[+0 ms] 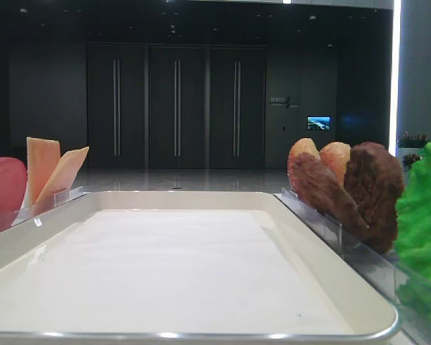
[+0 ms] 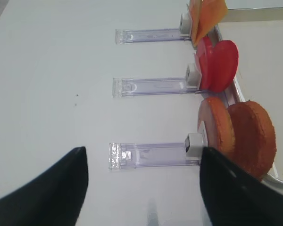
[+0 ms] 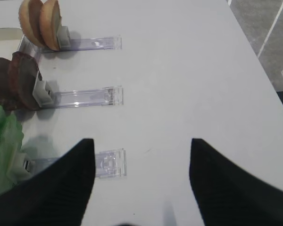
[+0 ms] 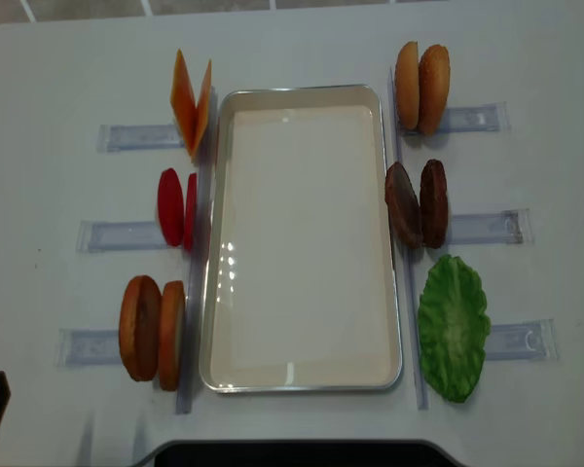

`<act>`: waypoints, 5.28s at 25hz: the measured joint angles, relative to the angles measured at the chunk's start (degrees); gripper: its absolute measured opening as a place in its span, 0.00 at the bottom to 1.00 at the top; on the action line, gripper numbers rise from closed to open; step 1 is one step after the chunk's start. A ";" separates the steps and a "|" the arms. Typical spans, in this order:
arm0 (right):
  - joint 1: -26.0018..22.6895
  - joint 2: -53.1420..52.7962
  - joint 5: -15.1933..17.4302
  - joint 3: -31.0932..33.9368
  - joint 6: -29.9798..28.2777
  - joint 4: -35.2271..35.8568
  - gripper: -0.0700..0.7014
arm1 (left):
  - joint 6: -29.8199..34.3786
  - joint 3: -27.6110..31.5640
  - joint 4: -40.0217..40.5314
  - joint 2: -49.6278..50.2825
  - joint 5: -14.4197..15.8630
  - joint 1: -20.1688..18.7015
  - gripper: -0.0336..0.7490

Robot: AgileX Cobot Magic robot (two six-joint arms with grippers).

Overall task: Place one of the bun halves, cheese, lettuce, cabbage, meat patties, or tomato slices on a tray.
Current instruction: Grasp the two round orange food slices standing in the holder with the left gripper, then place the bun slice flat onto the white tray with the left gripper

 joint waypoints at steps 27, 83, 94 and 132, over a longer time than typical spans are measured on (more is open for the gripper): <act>0.00 0.00 0.00 0.00 0.00 0.00 0.63 | 0.00 0.00 0.11 0.00 0.00 0.00 0.58; 0.00 0.00 0.00 0.00 0.00 0.00 0.63 | -40.05 -15.03 -0.09 80.79 -12.82 -33.09 0.50; 0.00 0.00 0.00 0.00 0.00 0.00 0.63 | -38.87 -28.13 -0.83 80.38 -15.05 -33.20 0.22; 0.00 0.00 0.00 0.00 0.00 0.00 0.63 | 15.38 -29.08 -55.13 103.48 -39.50 -33.20 0.21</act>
